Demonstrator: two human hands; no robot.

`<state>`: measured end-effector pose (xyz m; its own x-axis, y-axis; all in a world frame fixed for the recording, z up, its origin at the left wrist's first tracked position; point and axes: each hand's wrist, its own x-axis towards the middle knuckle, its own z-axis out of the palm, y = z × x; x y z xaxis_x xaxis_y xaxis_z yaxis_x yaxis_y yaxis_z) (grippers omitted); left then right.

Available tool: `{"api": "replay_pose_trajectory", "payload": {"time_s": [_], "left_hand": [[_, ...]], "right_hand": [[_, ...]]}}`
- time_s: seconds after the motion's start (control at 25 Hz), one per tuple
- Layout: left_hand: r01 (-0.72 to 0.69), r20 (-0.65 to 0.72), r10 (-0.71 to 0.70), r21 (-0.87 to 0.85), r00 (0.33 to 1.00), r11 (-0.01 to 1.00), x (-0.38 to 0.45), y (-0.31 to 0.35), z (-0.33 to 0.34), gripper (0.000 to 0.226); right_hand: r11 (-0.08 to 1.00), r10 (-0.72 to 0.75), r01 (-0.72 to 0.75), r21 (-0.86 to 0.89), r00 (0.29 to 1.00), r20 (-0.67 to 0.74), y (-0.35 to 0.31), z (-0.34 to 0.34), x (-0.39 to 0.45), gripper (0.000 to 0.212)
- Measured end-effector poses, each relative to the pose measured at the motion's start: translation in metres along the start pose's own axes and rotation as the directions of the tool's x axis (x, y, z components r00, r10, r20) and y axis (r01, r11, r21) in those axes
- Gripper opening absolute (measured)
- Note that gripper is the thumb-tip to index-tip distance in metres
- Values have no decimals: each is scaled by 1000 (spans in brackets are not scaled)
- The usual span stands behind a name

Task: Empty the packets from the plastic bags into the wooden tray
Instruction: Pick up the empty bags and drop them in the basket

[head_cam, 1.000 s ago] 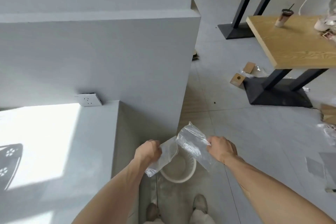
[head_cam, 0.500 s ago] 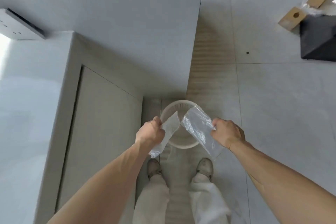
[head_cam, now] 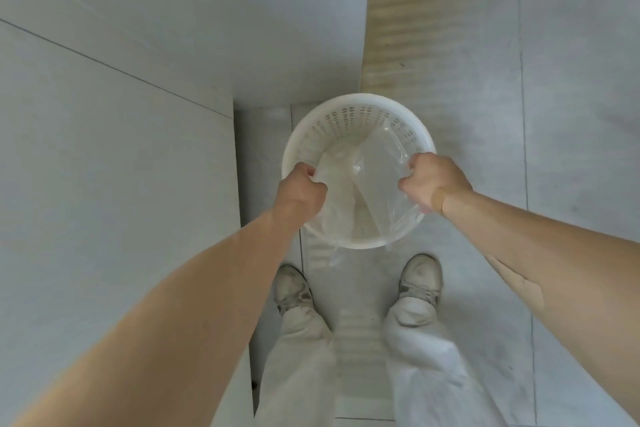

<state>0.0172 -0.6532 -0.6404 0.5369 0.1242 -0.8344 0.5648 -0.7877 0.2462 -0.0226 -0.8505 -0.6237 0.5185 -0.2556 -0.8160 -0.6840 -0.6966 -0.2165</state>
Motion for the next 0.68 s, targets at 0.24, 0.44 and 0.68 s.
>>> {"api": "replay_pose_trajectory", "payload": {"time_s": [0.24,0.44,0.68], "left_hand": [[-24,41,22,52,999,998,75,8,40,52],[-36,71,32,57,997,998,121,4,60,57],[-56,89,38,204,995,977,132,-4,70,58]], "right_hand": [[995,80,-76,-59,994,68,-17,25,81,19],[991,127,-120,-66,983,133,-9,62,126,18],[987,129,-116,-115,985,111,-7,78,134,20]]}}
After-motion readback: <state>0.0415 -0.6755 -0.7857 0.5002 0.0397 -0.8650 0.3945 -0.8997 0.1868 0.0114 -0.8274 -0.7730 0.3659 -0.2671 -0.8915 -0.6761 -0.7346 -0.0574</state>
